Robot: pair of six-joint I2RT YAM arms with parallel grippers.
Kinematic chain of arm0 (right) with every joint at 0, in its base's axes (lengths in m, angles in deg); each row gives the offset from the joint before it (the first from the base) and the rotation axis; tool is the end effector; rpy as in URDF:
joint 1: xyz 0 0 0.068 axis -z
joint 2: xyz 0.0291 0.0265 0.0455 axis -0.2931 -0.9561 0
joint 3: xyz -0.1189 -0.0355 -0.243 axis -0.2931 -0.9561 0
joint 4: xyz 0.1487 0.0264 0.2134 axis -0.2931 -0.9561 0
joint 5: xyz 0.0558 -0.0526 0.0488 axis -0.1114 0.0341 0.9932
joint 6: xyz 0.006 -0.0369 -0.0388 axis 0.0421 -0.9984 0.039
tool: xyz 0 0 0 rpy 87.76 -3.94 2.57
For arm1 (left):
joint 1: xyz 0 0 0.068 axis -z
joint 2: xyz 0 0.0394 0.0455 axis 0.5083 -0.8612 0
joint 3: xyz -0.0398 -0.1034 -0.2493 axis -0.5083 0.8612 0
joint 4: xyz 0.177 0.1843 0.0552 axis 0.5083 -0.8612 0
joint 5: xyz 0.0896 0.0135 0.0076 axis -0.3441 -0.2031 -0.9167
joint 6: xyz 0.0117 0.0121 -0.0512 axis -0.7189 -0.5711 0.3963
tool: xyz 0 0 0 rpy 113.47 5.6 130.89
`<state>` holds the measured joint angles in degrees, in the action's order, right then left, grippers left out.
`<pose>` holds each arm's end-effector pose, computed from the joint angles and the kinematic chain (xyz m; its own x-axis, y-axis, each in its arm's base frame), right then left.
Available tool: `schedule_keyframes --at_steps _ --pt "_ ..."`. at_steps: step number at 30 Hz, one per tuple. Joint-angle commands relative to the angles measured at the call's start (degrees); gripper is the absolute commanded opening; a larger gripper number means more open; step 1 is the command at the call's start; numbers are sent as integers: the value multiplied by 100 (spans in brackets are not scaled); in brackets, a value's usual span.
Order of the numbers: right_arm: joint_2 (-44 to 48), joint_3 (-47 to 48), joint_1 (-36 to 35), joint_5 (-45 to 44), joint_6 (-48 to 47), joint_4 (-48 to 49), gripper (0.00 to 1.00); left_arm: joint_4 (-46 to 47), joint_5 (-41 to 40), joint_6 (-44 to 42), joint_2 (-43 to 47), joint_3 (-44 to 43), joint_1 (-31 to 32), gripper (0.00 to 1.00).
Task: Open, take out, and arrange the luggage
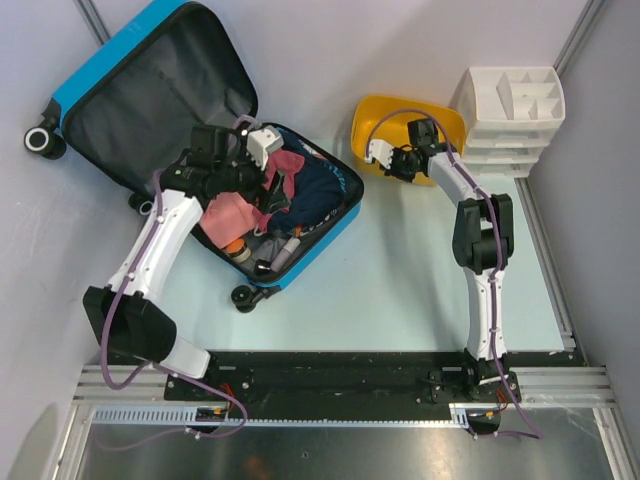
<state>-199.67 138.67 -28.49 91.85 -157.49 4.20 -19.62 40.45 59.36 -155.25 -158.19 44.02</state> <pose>0.5067 0.1158 0.2113 0.1300 -0.8653 -0.4841 -0.8487 0.1553 -0.5055 0.3035 -0.0928 0.3770 -0.3656 0.4013 -0.8398 0.7890 0.6123 -0.0509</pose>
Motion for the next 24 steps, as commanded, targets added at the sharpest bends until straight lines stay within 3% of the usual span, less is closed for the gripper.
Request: schedule_keyframes --at_steps 1,7,13,18,24 --pt "1176 197 -191 142 269 641 0 58 47 247 -256 -695 -73 93" --pt "2316 -321 -411 -270 779 123 0 102 -584 513 -888 -1574 -275 92" --pt "3880 -2042 -903 -868 1253 -651 0 119 -1647 644 -1767 -2541 -275 91" --pt "5025 -3659 -1325 -1132 1578 -1028 0 181 -1921 732 -2137 -2780 -152 95" --pt "5693 -4399 -1668 -966 2089 -1495 0 295 -2562 811 -2612 -2806 129 97"
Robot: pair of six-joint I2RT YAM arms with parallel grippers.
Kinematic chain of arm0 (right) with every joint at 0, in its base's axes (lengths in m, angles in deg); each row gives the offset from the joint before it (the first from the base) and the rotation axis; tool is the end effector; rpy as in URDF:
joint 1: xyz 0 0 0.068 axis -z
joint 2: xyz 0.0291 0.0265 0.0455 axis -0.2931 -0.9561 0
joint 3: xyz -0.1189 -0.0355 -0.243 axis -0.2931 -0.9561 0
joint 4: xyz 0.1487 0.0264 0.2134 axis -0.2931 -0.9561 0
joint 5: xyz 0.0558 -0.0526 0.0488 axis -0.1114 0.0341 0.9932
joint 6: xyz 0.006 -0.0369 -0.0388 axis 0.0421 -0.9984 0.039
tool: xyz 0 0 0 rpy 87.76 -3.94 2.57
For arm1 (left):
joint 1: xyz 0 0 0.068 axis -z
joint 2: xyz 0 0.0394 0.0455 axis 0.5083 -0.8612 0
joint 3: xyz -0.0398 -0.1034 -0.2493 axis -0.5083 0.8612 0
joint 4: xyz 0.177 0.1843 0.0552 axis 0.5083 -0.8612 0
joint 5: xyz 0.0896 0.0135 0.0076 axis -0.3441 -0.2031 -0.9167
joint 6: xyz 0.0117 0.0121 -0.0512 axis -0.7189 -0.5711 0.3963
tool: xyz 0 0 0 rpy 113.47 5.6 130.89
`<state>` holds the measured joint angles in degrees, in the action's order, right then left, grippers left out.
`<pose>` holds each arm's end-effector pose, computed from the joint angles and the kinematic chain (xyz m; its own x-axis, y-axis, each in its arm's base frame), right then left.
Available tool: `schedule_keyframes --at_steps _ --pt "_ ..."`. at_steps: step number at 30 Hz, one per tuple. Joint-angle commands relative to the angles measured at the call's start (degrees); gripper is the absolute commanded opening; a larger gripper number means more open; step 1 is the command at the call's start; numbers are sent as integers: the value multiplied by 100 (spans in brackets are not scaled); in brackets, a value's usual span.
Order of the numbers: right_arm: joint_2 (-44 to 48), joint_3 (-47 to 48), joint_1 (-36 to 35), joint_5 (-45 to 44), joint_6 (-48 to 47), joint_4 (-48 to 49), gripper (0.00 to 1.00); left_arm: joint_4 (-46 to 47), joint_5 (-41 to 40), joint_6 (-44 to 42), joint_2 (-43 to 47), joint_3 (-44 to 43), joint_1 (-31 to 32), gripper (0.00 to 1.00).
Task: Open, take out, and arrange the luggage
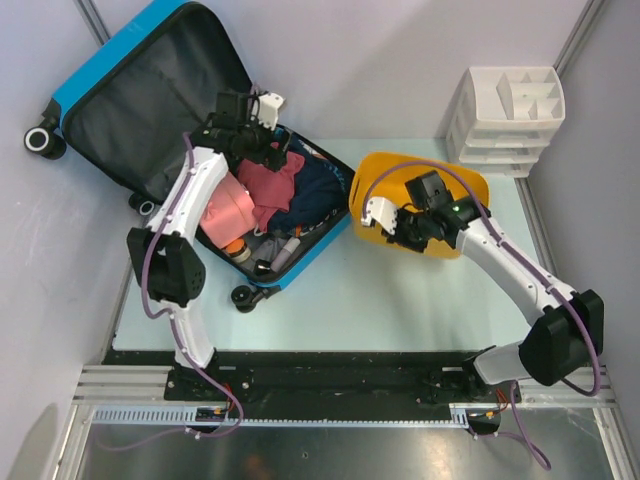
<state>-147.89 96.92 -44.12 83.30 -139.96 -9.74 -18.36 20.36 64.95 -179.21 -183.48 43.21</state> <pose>0.2570 0.1402 0.3162 0.0031 -0.8649 -0.5019 -0.9128 0.2026 -0.3547 0.4186 -0.1024 0.3710 -0.4676 0.3767 -0.7997 0.5361 0.8401 0.0823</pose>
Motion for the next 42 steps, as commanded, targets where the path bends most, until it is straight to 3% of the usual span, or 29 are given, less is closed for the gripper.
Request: schedule_keyframes --at_steps 1,11,18,21,23,24,27,30,33,34,42 --pt "542 -400 -149 -85 379 -127 0 177 -659 269 -269 -286 245 97" --pt "736 -1280 -914 250 740 31 0 283 -1249 700 -840 -41 386 91" --pt "560 -1517 -1283 -14 881 347 2 309 -1486 648 -1157 56 500 91" --pt "543 -1561 -1406 -32 916 374 17 327 -1495 665 -1280 74 526 93" --pt "569 -1553 -1459 12 942 339 38 327 -1495 691 -1367 83 526 91" --pt "578 -1561 -1468 21 968 339 53 335 -1495 709 -1394 74 526 90" --pt "683 -1553 -1503 -5 1135 453 77 335 -1425 718 -1456 39 518 80" --pt "806 -1491 -1503 -75 1241 479 86 327 -1363 683 -1395 30 483 70" --pt "912 -1395 -1451 -172 1399 584 90 335 -943 718 -1307 56 351 55" --pt "990 -1360 -1424 -164 1460 654 92 335 -837 735 -1220 56 264 45" --pt "1193 -938 -670 258 2067 936 96 327 130 753 -894 48 -10 9"
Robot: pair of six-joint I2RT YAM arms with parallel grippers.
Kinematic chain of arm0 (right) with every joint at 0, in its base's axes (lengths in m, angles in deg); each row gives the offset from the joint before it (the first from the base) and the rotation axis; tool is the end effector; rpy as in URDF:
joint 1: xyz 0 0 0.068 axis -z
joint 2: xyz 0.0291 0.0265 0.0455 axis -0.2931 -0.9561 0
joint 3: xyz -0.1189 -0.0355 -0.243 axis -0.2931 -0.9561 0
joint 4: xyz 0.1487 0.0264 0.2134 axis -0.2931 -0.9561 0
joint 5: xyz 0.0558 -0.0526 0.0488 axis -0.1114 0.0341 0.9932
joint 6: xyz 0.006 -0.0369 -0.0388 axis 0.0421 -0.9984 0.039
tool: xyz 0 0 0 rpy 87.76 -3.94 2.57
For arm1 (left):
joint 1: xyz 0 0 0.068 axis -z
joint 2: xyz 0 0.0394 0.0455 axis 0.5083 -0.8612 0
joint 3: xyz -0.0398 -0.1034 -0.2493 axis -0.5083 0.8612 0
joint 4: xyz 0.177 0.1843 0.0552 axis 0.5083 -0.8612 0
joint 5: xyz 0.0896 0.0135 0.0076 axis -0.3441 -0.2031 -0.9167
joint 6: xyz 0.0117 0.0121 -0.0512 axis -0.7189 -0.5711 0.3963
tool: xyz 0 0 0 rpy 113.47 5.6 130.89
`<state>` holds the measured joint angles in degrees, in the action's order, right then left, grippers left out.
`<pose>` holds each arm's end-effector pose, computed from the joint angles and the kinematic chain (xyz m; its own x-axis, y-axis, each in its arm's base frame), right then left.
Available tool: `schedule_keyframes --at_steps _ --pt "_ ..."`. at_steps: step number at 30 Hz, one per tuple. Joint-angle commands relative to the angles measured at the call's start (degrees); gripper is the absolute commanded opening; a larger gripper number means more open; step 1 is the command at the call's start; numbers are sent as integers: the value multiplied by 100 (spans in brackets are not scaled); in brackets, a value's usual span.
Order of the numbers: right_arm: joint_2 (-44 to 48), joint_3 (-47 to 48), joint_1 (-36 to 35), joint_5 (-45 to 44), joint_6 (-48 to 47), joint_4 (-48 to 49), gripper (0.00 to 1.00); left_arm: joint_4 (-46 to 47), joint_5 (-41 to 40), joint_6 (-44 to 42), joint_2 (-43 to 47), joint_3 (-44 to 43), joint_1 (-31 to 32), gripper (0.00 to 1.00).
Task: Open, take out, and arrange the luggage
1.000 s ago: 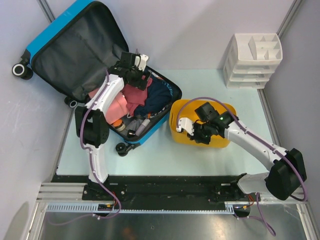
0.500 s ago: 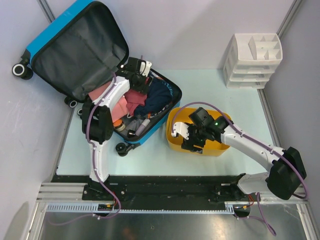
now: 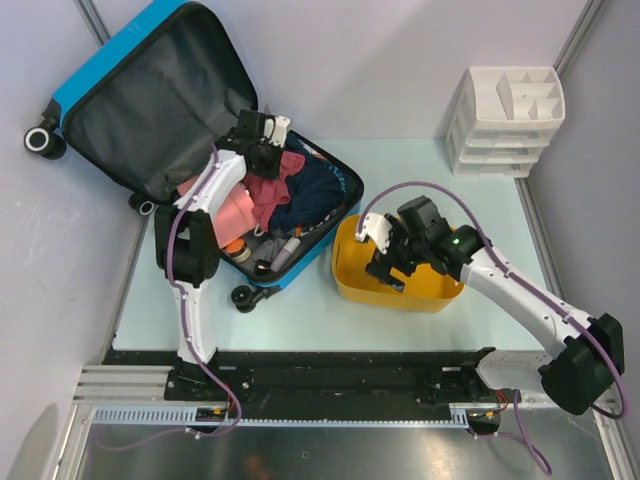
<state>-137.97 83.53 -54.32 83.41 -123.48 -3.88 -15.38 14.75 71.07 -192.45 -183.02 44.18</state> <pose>0.1967 0.1597 0.2927 -0.0951 -0.7895 -0.6064 -0.9337 0.2820 -0.2206 0.4684 -0.1184 0.2707 -0.6625 0.3321 -0.6714 0.4354 0.9001 0.0156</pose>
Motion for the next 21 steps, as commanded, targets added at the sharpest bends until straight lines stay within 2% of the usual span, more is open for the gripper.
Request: schedule_keyframes --at_steps 1,8,21 --pt "192 420 405 265 498 377 96 29 745 132 448 -7 -115 1" --pt "244 481 871 362 727 474 96 56 1281 88 721 19 -124 0" --pt "201 481 1047 318 832 605 96 161 1387 -508 1380 -87 -45 0"
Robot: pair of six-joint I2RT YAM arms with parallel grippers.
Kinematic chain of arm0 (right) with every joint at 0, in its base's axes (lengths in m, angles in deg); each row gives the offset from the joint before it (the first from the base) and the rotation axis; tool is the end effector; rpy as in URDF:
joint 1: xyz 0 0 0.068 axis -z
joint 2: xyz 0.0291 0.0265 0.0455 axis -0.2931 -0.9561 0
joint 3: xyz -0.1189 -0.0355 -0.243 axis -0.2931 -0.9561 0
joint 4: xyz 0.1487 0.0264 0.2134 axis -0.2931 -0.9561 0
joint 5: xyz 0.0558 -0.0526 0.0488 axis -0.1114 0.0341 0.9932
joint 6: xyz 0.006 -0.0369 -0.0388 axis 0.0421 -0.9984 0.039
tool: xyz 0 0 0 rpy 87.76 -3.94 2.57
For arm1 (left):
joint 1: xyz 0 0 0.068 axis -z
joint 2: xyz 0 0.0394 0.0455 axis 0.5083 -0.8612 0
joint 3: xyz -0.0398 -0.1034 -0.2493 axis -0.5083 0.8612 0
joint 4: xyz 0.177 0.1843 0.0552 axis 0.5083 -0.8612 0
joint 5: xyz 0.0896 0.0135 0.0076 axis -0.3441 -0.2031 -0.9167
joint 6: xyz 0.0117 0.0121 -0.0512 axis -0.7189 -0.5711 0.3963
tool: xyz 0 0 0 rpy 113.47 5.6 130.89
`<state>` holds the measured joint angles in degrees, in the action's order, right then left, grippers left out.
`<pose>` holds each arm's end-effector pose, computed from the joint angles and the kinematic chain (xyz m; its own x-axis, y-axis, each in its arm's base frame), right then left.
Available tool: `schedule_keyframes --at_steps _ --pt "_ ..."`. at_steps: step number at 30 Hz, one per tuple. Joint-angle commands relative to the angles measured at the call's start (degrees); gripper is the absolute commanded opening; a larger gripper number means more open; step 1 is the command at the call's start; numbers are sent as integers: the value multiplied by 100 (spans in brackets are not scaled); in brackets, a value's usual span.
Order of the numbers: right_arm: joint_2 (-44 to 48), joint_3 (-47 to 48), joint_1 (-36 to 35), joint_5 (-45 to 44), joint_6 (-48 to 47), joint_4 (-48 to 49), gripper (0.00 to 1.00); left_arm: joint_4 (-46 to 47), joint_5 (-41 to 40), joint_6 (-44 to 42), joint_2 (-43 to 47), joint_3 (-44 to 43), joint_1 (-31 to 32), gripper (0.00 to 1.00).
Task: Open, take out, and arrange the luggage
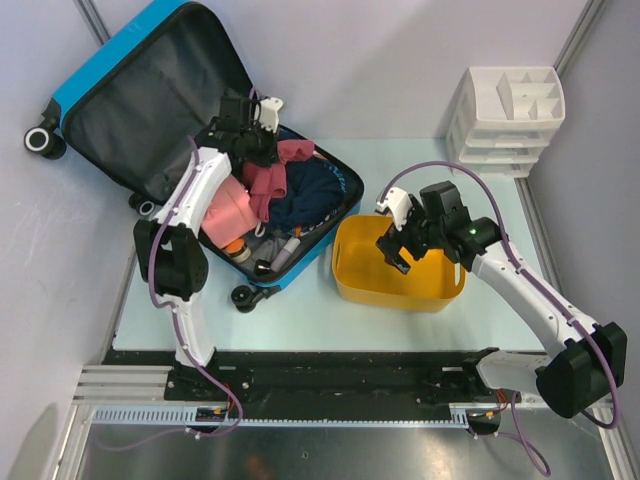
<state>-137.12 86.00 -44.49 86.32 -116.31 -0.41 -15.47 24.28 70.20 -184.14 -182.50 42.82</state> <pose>0.2241 0.1274 0.3148 -0.2536 -0.6517 -0.7148 -0.8404 0.5143 -0.1707 0.4416 -0.1068 0.3337 -0.5490 0.2985 -0.7807 0.5296 0.8468 -0.0487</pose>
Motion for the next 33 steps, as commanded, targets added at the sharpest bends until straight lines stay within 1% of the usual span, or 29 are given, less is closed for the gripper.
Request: schedule_keyframes --at_steps 1,6,9,13,15,18,19,20,24,27,28,30,33 --pt "116 234 72 18 133 267 96 170 469 -457 593 -121 117 0" --pt "89 234 186 -78 247 433 98 179 838 -728 1032 10 249 0" --pt "80 234 379 -140 370 565 99 170 1049 -1079 1427 194 530 0" --pt "72 234 748 -201 607 680 99 170 1313 -1274 1832 371 969 0" --pt "80 235 1064 -201 765 715 100 170 1453 -1344 2016 450 1145 0" --pt "141 234 1521 -228 950 715 100 170 1541 -1424 2175 573 1575 0" --pt "151 234 1644 -228 994 706 100 170 1559 -1433 2254 591 1829 0" --pt "168 234 1889 -219 1029 689 100 179 1594 -1433 2290 626 1953 0" --pt "256 234 2452 -123 1082 504 100 170 1875 -1257 2299 652 2664 0" --pt "300 234 2700 -79 1039 390 100 179 1911 -1266 2202 792 3017 0" --pt "326 243 2883 -87 995 372 100 170 1911 -1283 2176 828 3235 0" --pt "344 234 3033 -70 959 372 100 187 1850 -1336 1992 924 3517 0" --pt "414 234 3122 -61 898 363 100 266 1753 -1362 1641 969 3746 0"
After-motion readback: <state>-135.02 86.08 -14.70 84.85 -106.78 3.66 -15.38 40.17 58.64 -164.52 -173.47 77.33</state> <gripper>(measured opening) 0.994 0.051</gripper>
